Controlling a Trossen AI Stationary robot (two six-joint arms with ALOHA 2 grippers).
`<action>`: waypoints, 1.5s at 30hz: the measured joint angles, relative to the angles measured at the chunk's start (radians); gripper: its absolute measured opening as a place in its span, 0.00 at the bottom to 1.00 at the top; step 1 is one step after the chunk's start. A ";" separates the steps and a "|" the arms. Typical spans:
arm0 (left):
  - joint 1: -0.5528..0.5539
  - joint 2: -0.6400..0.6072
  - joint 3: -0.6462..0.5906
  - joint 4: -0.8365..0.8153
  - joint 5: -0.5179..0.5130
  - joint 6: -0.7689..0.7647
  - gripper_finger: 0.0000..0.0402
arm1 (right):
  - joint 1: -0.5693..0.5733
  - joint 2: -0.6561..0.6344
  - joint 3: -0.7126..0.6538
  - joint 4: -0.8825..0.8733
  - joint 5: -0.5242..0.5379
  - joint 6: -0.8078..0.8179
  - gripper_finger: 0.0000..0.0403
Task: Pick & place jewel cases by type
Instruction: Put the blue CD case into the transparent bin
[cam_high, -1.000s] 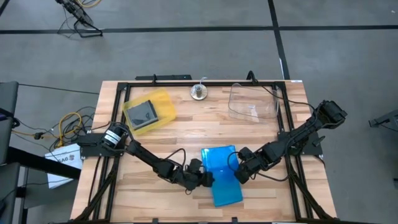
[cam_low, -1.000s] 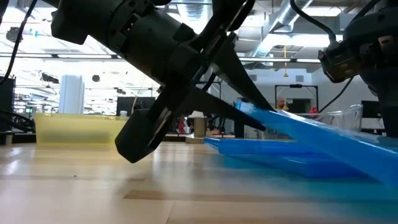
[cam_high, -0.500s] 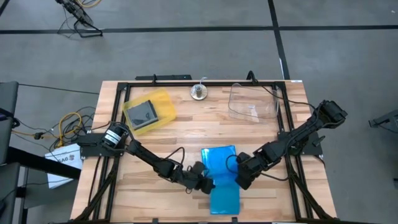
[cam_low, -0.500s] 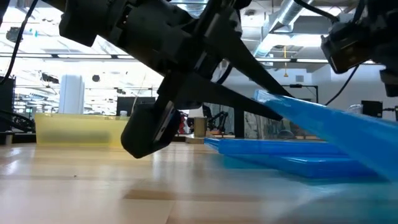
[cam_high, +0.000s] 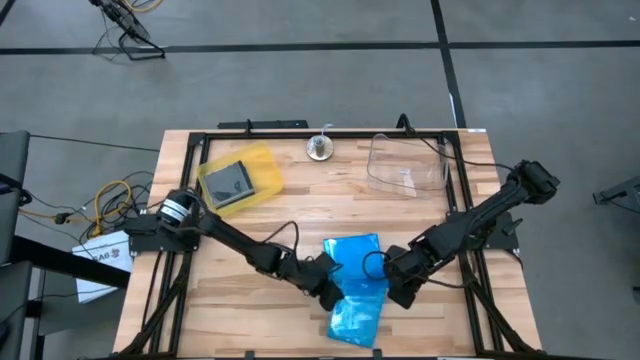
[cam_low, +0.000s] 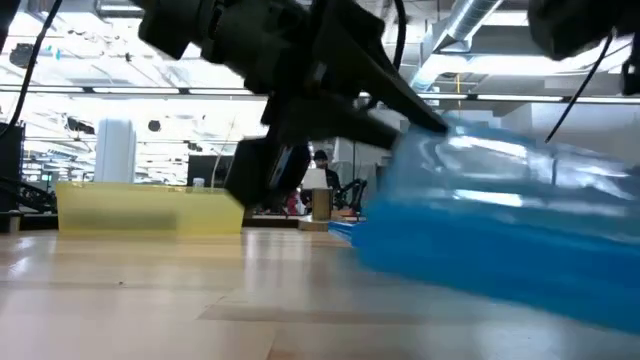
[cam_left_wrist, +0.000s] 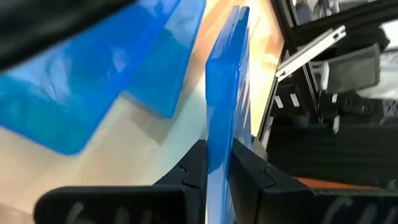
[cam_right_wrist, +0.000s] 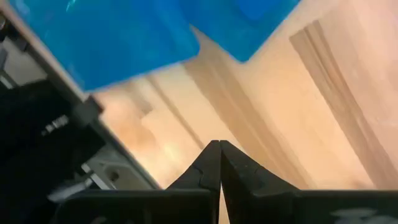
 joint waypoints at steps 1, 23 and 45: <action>0.009 -0.017 0.000 -0.024 0.007 0.030 0.07 | 0.006 -0.012 0.012 -0.030 0.002 -0.007 0.00; 0.364 -0.289 0.000 -0.203 0.129 0.431 0.07 | 0.112 -0.465 0.012 -0.439 0.370 0.370 0.00; 0.612 -0.231 0.354 -0.266 0.122 1.070 0.07 | 0.111 -0.550 0.011 -0.636 0.574 0.482 0.00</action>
